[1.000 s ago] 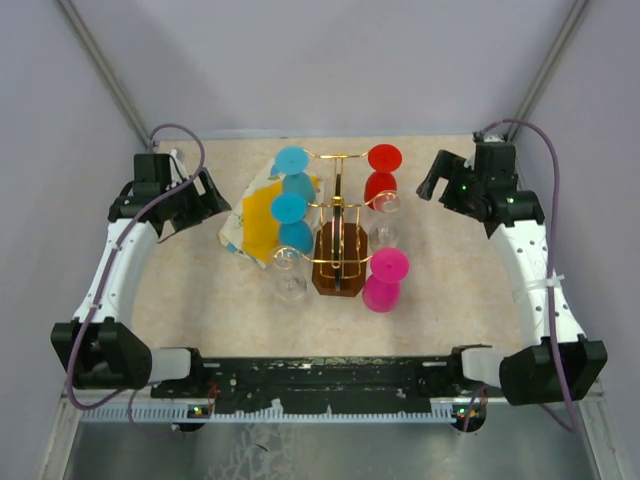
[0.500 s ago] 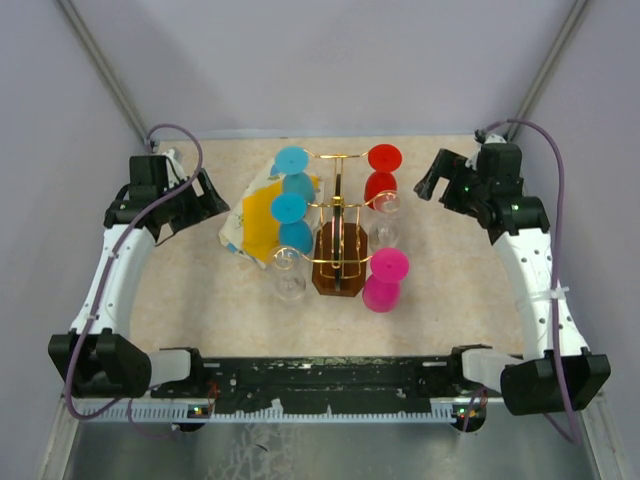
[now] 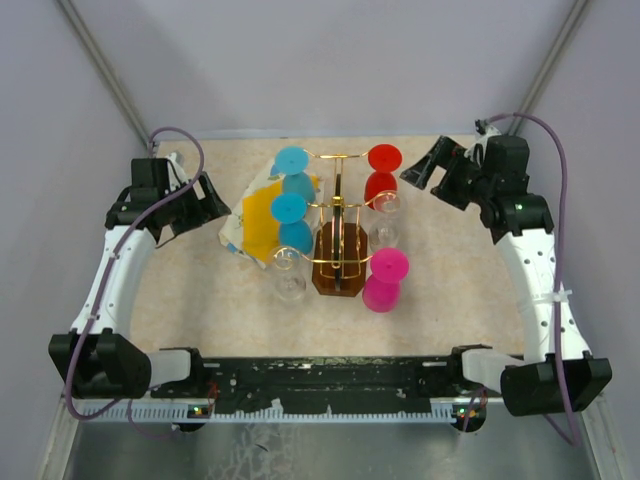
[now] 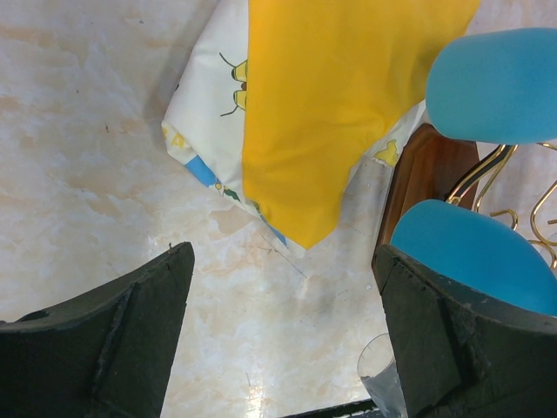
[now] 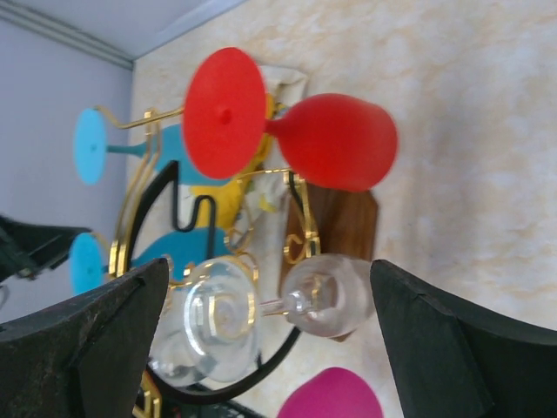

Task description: Take the wine glass off the wine glass rack

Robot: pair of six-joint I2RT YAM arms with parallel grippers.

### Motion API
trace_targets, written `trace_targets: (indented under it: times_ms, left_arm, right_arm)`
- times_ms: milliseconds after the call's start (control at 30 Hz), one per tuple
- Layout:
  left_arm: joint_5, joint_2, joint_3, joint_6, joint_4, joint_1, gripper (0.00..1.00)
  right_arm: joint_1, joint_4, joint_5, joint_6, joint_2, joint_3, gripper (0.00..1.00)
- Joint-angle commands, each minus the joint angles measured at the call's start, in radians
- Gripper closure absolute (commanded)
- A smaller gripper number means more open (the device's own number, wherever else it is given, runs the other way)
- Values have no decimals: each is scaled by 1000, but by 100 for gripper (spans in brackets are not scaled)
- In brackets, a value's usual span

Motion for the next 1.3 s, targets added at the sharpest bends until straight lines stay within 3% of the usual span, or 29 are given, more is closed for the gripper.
trace_targets:
  times_ms: [0,67,167,267,433,633,833,1067,1267]
  left_arm:
    - [18,-19,4,19,-2,2,9]
    - [22,-18,6,21,-2,2,9]
    - [26,-16,7,24,-3,2,9]
    - [27,-14,3,24,-1,2,9]
    - [22,-13,-8,28,6,2,9]
    - [24,-17,-9,27,8,1,9]
    - [22,-17,-16,25,8,2,9]
    - [40,-22,-31,19,15,2,9]
    - [46,-22,-32,15,22,2,9]
  right_arm:
    - [-2,178,-223,145,-12,-25,1]
    - [-3,217,-258,172,-16,-44,8]
    - [-2,219,-281,175,-8,-42,29]
    - [-3,205,-270,167,-13,-42,40]
    - [-2,149,-251,136,-9,-44,43]
    - [-2,148,-246,119,-20,-92,57]
    - [-2,155,-280,115,-22,-110,65]
    - [-2,181,-338,123,-35,-121,84]
    - [-2,192,-384,127,-40,-141,85]
